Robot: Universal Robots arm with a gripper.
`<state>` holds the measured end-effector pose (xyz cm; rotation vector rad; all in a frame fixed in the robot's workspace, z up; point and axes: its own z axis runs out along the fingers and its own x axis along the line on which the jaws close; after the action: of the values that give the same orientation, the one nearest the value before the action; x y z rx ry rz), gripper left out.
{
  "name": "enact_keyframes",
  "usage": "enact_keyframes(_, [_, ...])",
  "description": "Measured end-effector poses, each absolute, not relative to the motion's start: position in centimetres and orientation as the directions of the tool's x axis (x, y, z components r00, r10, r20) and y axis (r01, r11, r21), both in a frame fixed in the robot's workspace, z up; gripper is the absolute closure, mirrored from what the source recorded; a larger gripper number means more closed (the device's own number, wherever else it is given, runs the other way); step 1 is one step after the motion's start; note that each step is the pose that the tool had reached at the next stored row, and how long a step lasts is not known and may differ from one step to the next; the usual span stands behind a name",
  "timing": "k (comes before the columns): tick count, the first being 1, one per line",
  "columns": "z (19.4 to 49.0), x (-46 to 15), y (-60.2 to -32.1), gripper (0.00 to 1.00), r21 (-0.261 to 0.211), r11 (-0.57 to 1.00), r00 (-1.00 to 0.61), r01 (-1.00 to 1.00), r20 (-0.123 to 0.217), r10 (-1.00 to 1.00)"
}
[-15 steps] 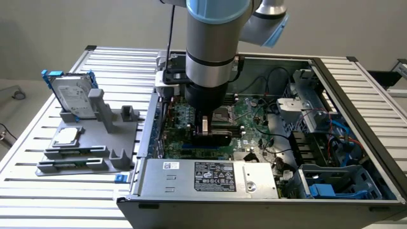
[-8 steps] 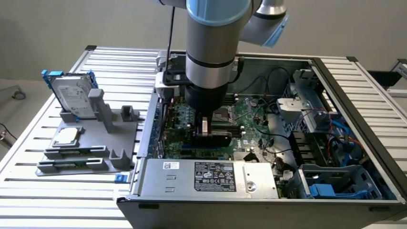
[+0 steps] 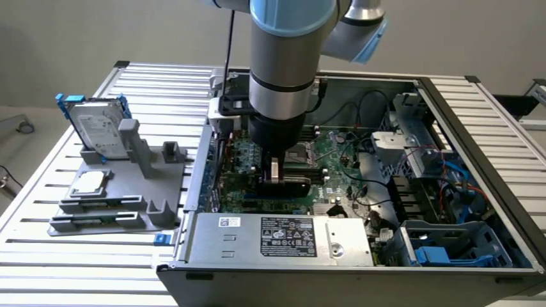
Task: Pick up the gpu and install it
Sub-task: 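Insert the gpu into the slot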
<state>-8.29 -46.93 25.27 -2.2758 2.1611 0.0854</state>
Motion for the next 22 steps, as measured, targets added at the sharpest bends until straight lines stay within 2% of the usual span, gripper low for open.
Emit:
enact_keyframes(4, [25.3,-8.3,-46.9,0.73,0.036,-0.052,0.051,-0.998,-0.041,-0.998])
enact_keyframes(5, [25.3,-8.3,-46.9,0.67,0.036,-0.052,0.051,-0.998,-0.041,-0.998])
enact_keyframes(6, [25.3,-8.3,-46.9,0.67,0.037,-0.052,0.051,-0.998,-0.041,-0.998])
enact_keyframes(7, [25.3,-8.3,-46.9,0.6,0.037,-0.052,0.051,-0.998,-0.041,-0.998])
enact_keyframes(8, [25.4,-8.3,-46.9,0.6,0.037,-0.052,0.051,-0.998,-0.041,-0.998])
enact_keyframes(9, [25.5,-8.3,-46.9,0.53,0.038,-0.052,0.051,-0.998,-0.041,-0.998])
enact_keyframes(20, [28.4,-8.3,-46.9,0.53,0.046,-0.052,0.05,-0.998,-0.041,-0.998])
enact_keyframes(21, [28.8,-8.3,-46.9,0.56,0.047,-0.052,0.05,-0.998,-0.041,-0.998])
enact_keyframes(22, [29.1,-8.3,-46.9,0.62,0.047,-0.052,0.05,-0.997,-0.042,-0.998])
